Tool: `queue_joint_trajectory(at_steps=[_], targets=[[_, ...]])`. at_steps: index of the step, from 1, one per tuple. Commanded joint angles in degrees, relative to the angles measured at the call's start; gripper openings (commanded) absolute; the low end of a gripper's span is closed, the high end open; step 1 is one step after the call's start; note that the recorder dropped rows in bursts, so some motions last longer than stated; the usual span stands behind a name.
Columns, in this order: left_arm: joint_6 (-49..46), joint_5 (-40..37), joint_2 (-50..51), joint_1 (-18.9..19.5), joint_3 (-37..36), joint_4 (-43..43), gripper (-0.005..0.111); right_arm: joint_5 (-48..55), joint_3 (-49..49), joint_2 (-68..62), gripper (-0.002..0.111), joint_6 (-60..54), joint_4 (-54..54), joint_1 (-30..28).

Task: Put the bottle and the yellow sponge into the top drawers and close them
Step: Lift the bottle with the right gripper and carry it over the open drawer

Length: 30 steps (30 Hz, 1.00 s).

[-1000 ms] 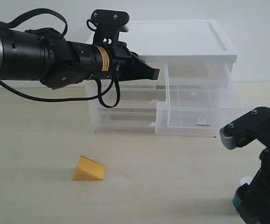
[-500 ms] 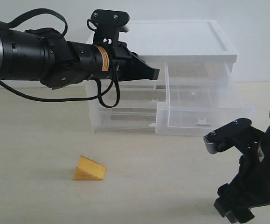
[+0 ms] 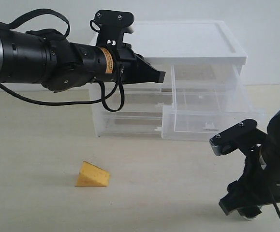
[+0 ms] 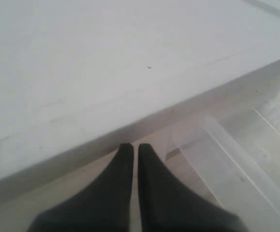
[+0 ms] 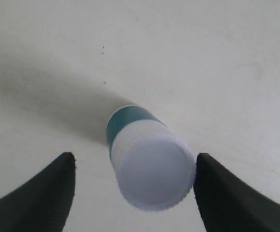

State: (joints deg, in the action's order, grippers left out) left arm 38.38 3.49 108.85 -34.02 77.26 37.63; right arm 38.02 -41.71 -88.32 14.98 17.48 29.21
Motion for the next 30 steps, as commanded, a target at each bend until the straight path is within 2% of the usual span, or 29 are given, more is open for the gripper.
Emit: queue_joint_trajectory(at_steps=[1, 4, 6, 10, 14, 19, 22, 30], targets=[[0.6, -0.5, 0.2, 0.8, 1.0, -0.4, 0.004, -1.5, -0.5, -0.3, 0.062, 0.8, 0.5, 0.0], [0.6, -0.5, 0.2, 0.8, 1.0, -0.4, 0.004, -1.0, -0.5, -0.3, 0.059, 1.0, 0.5, 0.0], [0.6, -0.5, 0.2, 0.8, 1.0, -0.4, 0.004, -0.2, -0.5, -0.3, 0.050, 1.0, 0.5, 0.0], [0.6, -0.5, 0.2, 0.8, 1.0, -0.4, 0.004, 0.9, -0.5, -0.3, 0.028, 1.0, 0.5, 0.0], [0.6, -0.5, 0.2, 0.8, 1.0, -0.4, 0.004, 1.0, -0.5, -0.3, -0.001, 1.0, 0.5, 0.0], [0.6, -0.5, 0.2, 0.8, 1.0, -0.4, 0.004, 1.6, -0.9, -0.3, 0.000, 1.0, 1.0, 0.0], [0.6, -0.5, 0.2, 0.8, 1.0, -0.4, 0.004, 5.9, -2.5, 0.2, 0.000, -1.3, -0.7, 0.0], [0.6, -0.5, 0.2, 0.8, 1.0, -0.4, 0.004, 14.7, -6.5, 9.3, 0.000, -22.7, -20.2, 0.0]])
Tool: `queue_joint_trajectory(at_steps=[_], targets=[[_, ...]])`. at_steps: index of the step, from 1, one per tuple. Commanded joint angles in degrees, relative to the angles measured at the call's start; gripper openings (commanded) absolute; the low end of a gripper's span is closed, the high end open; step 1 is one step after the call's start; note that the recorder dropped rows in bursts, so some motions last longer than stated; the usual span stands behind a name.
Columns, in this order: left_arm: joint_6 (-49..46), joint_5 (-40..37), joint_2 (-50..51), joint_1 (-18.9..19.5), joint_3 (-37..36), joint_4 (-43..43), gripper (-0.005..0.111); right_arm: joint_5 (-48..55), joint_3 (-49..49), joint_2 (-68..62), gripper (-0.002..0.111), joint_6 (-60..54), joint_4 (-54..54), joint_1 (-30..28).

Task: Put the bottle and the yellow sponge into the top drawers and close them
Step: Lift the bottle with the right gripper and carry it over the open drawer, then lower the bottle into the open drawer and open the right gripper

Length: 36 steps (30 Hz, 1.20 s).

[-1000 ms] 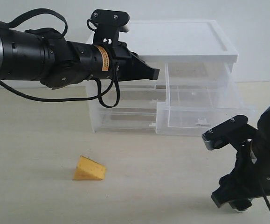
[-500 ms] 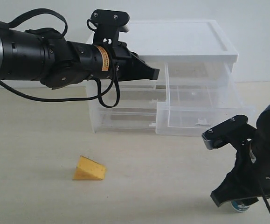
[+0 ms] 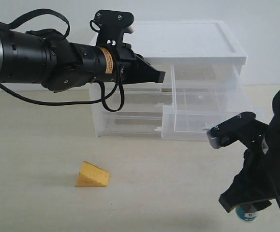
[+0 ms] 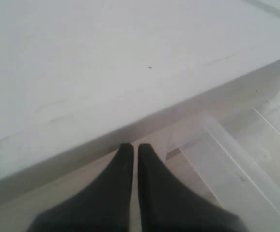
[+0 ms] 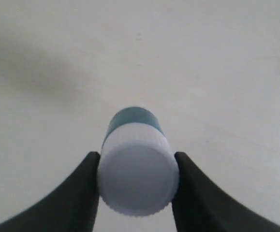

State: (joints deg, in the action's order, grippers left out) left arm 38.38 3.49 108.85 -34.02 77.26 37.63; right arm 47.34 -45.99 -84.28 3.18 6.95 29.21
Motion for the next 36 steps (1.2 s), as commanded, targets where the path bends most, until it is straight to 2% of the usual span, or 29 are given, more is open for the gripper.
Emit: queue_joint_trajectory(at_steps=[1, 6, 14, 22, 26, 31, 36], targets=[[0.6, -0.5, 0.2, 0.8, 1.0, -0.4, 0.004, 6.8, -2.8, 6.7, 0.000, -12.2, -11.1, 0.0], [0.6, -0.5, 0.2, 0.8, 1.0, -0.4, 0.004, 10.7, -7.2, 12.3, 0.000, -13.9, -13.4, 0.0], [0.6, -1.2, 0.2, 0.8, 1.0, -0.4, 0.004, 15.1, -17.6, 13.0, 0.000, -16.8, -19.1, -0.7], [0.6, -2.5, 0.2, 0.8, 1.0, -0.4, 0.004, 17.2, -23.4, 11.9, 0.000, -24.4, -31.3, -10.0], [0.6, -2.5, 0.2, 0.8, 1.0, -0.4, 0.004, 17.2, -23.4, 7.8, 0.000, -28.4, -39.2, -15.1], [0.6, -2.8, 0.2, 0.8, 1.0, -0.4, 0.004, 17.6, -23.8, 0.6, 0.000, -35.3, -54.0, -22.7], [0.5, -2.9, 0.2, 0.8, 1.0, -0.4, 0.004, 20.6, -27.0, -5.3, 0.000, -35.9, -61.2, -28.1]])
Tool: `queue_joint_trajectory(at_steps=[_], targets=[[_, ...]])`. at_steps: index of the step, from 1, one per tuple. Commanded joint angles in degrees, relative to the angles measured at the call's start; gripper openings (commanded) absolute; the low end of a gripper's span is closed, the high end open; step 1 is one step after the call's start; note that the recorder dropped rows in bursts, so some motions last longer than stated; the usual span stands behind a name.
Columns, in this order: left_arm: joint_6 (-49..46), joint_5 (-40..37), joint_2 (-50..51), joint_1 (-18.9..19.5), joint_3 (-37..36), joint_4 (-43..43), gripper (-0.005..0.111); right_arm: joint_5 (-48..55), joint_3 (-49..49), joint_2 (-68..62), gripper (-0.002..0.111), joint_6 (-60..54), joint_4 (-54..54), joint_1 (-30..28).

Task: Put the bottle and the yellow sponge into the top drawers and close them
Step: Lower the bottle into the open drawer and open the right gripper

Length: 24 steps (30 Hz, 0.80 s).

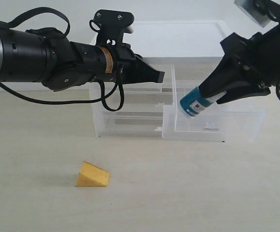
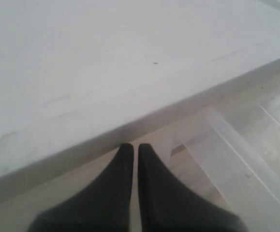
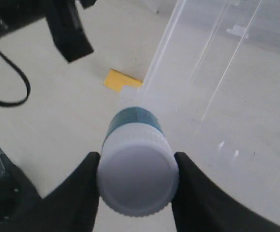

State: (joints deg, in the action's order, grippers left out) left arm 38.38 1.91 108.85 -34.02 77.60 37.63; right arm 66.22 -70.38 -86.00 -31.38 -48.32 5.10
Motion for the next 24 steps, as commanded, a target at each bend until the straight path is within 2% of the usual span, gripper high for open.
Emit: queue_joint_trajectory(at_steps=[1, 11, 13, 20, 22, 24], targets=[[0.2, -1.3, 0.2, 0.8, 0.7, -0.4, 0.004, 1.2, -3.1, -4.2, 0.000, -0.5, -6.2, -4.5], [-0.9, -1.3, 0.2, 0.8, 0.7, -0.4, 0.004, -0.2, -8.0, -10.7, 0.000, 4.9, -7.2, -5.1], [-0.9, -1.3, 0.2, 0.8, 0.7, -0.4, 0.004, -0.5, -8.0, -11.0, 0.004, 5.1, -6.9, -5.1], [-0.9, -1.3, 0.2, 0.8, 0.7, -0.4, 0.004, -0.5, -8.0, -11.2, 0.050, 4.9, -6.4, -5.1], [-0.9, -1.3, 0.2, 0.8, 0.7, -0.4, 0.004, -0.5, -8.0, -11.2, 0.057, 4.9, -6.4, -5.1], [-0.9, -1.3, 0.2, 0.8, 0.7, -0.4, 0.004, -0.5, -8.0, -11.2, 0.060, 4.9, -6.4, -5.1]])
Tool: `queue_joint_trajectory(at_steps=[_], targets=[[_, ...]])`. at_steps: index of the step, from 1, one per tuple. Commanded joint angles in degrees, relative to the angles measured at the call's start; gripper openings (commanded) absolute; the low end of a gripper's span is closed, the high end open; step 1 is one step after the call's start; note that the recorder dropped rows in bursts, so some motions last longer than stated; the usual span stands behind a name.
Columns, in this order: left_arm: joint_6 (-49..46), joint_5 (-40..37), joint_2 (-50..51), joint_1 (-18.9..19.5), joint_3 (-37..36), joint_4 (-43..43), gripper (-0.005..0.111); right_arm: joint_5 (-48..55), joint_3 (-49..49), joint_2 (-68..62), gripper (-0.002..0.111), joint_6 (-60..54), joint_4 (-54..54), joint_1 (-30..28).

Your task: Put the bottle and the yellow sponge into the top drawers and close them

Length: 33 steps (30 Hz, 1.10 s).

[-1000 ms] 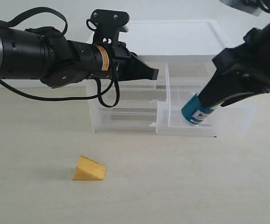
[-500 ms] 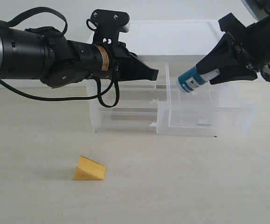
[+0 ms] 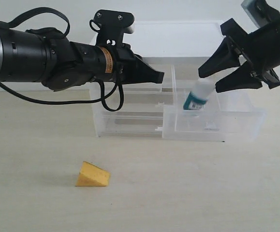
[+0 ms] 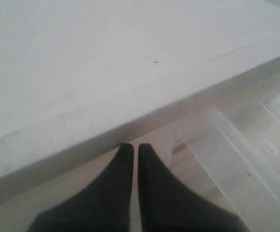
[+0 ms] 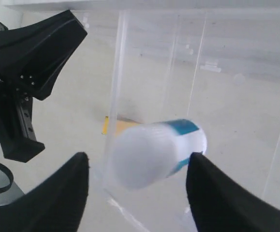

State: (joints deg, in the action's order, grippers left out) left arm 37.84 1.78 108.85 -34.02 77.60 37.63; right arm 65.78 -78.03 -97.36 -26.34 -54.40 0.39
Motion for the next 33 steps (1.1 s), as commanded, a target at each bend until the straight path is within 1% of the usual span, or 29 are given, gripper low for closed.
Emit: queue_joint_trajectory(at_steps=[1, 4, 6, 7, 8, 9, 10, 11, 12, 14, 16, 17, 19, 21, 23, 26, 33], targets=[[-0.3, -1.2, 0.2, 0.8, 0.7, -0.4, 0.004, 0.0, -0.4, 0.2, 0.060, -0.1, -0.3, -0.4], [-0.3, -1.2, 0.2, 0.8, 0.7, -0.4, 0.004, 0.0, -0.6, 0.2, 0.059, -1.3, -0.3, -0.4], [-0.3, -1.2, 0.2, 0.8, 0.7, -0.4, 0.004, 2.4, -2.2, 0.2, 0.059, -2.9, -0.3, -0.4], [-0.3, -1.2, 0.2, 0.8, 0.7, -0.4, 0.004, 4.2, -3.6, 0.3, 0.056, -6.0, -0.2, -0.4], [-0.3, -1.2, 0.2, 0.8, 0.7, -0.4, 0.004, 4.2, -4.5, 0.4, 0.048, -9.3, 0.0, -0.4], [-0.3, -1.2, 0.2, 0.8, 0.7, -0.4, 0.004, 4.2, -4.6, 1.3, 0.036, -11.9, 0.5, -0.4], [-0.3, -1.3, 0.2, 0.8, 0.7, -0.4, 0.004, 4.2, -4.6, 2.2, 0.021, -15.3, 1.0, -0.4], [-0.3, -1.3, 0.2, 0.8, 0.7, -0.4, 0.004, 4.2, -4.6, 3.1, 0.003, -17.4, 1.0, -0.4], [-0.3, -1.3, 0.2, 0.8, 0.7, -0.4, 0.004, 4.2, -4.6, 3.8, 0.000, -19.0, 1.0, -0.3], [-0.3, -1.5, 0.2, 0.8, 0.7, -0.4, 0.004, 4.2, -4.6, 5.7, 0.000, -23.7, 4.1, 1.9], [-0.3, -1.5, 0.2, 0.8, 0.7, -0.4, 0.004, 4.2, -4.6, 7.6, 0.000, -24.6, 11.5, 7.6], [-0.3, -1.5, 0.2, 0.8, 0.7, -0.4, 0.004, 4.2, -4.6, 8.1, 0.000, -23.2, 15.1, 10.3], [-0.3, -1.5, 0.2, 0.8, 0.7, -0.4, 0.004, 4.2, -4.6, 8.4, 0.000, -19.7, 19.2, 13.7], [-0.3, -1.5, 0.2, 0.8, 0.7, -0.4, 0.004, 4.2, -4.6, 8.0, 0.000, -16.9, 20.5, 17.4], [-0.3, -1.5, 0.2, 0.8, 0.7, -0.4, 0.004, 3.0, -4.6, 7.1, 0.000, -16.1, 20.5, 19.9], [-0.3, -1.5, 0.2, 0.8, 0.7, -0.4, 0.004, 1.1, -4.6, 6.4, 0.000, -15.0, 21.5, 21.4], [-0.3, -1.5, 0.2, 0.8, 0.7, -0.4, 0.004, -2.0, -4.6, 4.8, 0.000, -11.6, 27.2, 21.4]])
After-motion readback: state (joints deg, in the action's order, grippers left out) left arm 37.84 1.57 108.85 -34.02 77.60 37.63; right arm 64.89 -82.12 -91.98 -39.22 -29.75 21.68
